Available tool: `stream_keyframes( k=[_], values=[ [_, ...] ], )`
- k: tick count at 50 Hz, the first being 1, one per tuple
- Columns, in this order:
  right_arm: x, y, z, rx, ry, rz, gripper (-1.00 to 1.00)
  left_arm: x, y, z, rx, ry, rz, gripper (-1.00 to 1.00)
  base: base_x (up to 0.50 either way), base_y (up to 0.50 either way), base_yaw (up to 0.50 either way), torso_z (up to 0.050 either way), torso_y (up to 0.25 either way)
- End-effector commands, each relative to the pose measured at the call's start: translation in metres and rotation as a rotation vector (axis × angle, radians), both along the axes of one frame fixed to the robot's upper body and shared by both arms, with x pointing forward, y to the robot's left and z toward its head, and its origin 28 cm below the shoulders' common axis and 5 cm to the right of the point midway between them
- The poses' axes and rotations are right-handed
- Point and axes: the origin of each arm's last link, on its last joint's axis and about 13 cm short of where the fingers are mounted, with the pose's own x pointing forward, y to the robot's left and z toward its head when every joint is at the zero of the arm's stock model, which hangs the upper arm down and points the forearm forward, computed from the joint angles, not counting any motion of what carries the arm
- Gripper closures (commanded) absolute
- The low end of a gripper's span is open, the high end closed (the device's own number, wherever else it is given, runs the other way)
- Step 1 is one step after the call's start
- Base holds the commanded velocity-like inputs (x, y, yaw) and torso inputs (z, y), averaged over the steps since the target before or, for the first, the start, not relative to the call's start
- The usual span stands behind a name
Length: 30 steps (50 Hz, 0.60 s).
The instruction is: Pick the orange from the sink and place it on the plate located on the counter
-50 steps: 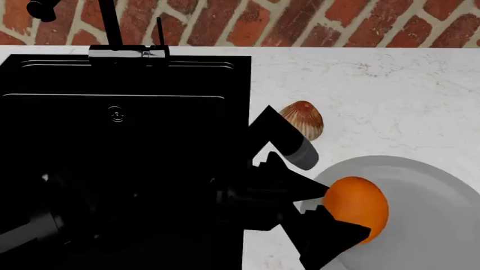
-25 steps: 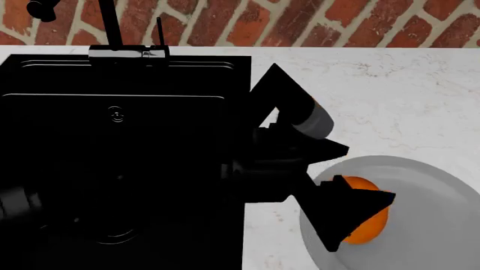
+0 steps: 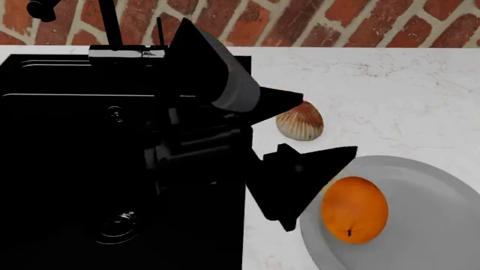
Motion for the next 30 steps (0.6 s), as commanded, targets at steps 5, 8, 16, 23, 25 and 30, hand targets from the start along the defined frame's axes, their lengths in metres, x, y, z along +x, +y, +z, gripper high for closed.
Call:
stream_keyframes(
  k=[5, 8, 16, 23, 25, 30],
  values=[
    [0.001, 0.005, 0.001, -0.001, 0.002, 0.014, -1.0, -0.046, 0.032, 0.011, -0.071, -0.11, 0.142, -1.0, 0.0, 0.0, 0.0, 0.0, 0.0],
    [0.002, 0.007, 0.001, -0.006, 0.003, 0.019, -1.0, -0.057, 0.037, 0.006, -0.079, -0.139, 0.166, -1.0, 0.0, 0.0, 0.0, 0.0, 0.0],
    [0.002, 0.008, 0.001, -0.005, 0.002, 0.021, -1.0, -0.075, 0.049, 0.007, -0.103, -0.18, 0.253, -1.0, 0.0, 0.0, 0.0, 0.0, 0.0],
    [-0.001, 0.008, 0.002, -0.01, -0.001, 0.02, -1.0, -0.085, 0.061, 0.008, -0.115, -0.24, 0.36, -1.0, 0.0, 0.0, 0.0, 0.0, 0.0],
    [-0.002, 0.007, 0.002, -0.007, -0.006, 0.023, -1.0, -0.088, 0.062, 0.007, -0.111, -0.249, 0.37, -1.0, 0.0, 0.0, 0.0, 0.0, 0.0],
    [-0.005, 0.007, 0.002, -0.007, -0.005, 0.017, -1.0, -0.091, 0.066, 0.005, -0.108, -0.276, 0.449, -1.0, 0.0, 0.0, 0.0, 0.0, 0.0]
  ],
)
